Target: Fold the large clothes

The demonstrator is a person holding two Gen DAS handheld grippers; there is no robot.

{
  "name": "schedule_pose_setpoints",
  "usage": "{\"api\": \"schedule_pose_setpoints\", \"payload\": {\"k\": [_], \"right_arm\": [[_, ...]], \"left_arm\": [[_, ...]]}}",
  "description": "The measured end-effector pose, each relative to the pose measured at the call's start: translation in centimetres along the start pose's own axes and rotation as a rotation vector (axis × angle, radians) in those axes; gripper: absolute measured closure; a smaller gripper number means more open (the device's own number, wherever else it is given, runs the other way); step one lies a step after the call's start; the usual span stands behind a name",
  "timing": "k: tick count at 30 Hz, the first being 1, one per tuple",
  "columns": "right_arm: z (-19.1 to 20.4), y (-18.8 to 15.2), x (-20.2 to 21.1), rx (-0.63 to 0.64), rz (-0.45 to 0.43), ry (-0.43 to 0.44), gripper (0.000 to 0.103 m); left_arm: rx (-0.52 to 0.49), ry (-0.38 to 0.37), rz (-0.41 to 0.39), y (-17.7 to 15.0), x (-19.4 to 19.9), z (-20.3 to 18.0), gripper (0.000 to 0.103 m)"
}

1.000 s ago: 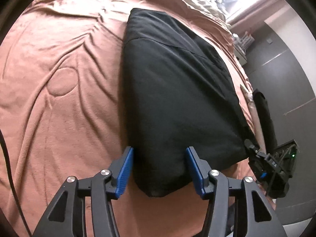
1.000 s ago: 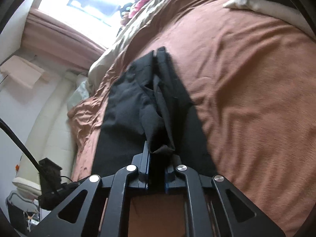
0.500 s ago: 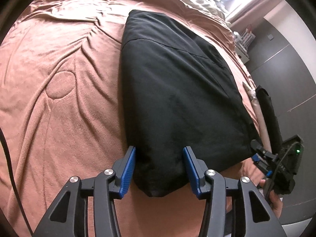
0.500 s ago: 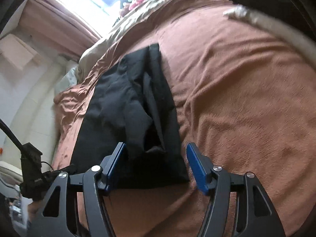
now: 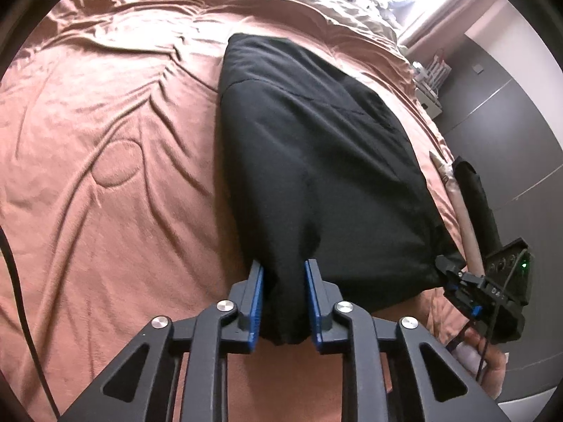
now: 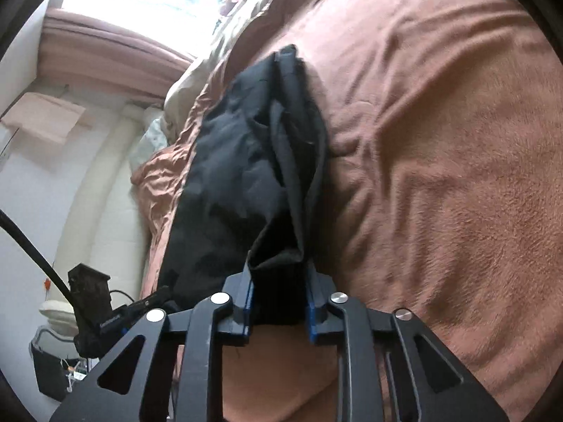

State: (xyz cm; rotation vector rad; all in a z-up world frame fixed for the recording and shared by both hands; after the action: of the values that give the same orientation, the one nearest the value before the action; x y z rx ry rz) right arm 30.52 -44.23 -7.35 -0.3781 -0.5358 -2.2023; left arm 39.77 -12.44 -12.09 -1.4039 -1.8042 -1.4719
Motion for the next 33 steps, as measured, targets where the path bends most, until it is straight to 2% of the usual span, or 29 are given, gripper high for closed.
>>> {"api": "schedule_pose_setpoints", "payload": {"k": [7, 13, 25, 33], "right_arm": [[2.3, -2.6, 1.1, 0.038, 0.025, 0.021, 0.086], [3.4, -5.4, 0.6, 0.073, 0.036, 0.019, 0.086], [3.7, -10.8, 3.1, 0.111, 0.044, 0.005, 0.086], [3.2, -12.8, 3.8, 0.113, 0.065, -0.005, 0.086]], "left_arm": [[0.011, -0.015, -0.012, -0.5, 2.9, 1.2, 0.084], [0.012, -0.025, -0.018, -3.0, 5.3, 2.4, 0.084], [0.002, -0.049, -0.045, -9.3, 8.8, 2.8, 0.084], [0.004, -0.068, -0.058, -11.3, 9.8, 3.1, 0.084]]}}
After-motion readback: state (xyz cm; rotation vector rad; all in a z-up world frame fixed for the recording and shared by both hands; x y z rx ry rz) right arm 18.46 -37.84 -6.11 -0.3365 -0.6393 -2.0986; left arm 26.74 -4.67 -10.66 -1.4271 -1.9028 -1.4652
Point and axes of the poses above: each gripper's, at about its wrist camera, not at the fingertips, and x roughly against the way its jaws point, z to its left, y to its top, the point moved 1 cm from there along -x, roughly the way its jaws point, and after that the axes turned 9 degrees about -x, right-handed, at the moved point
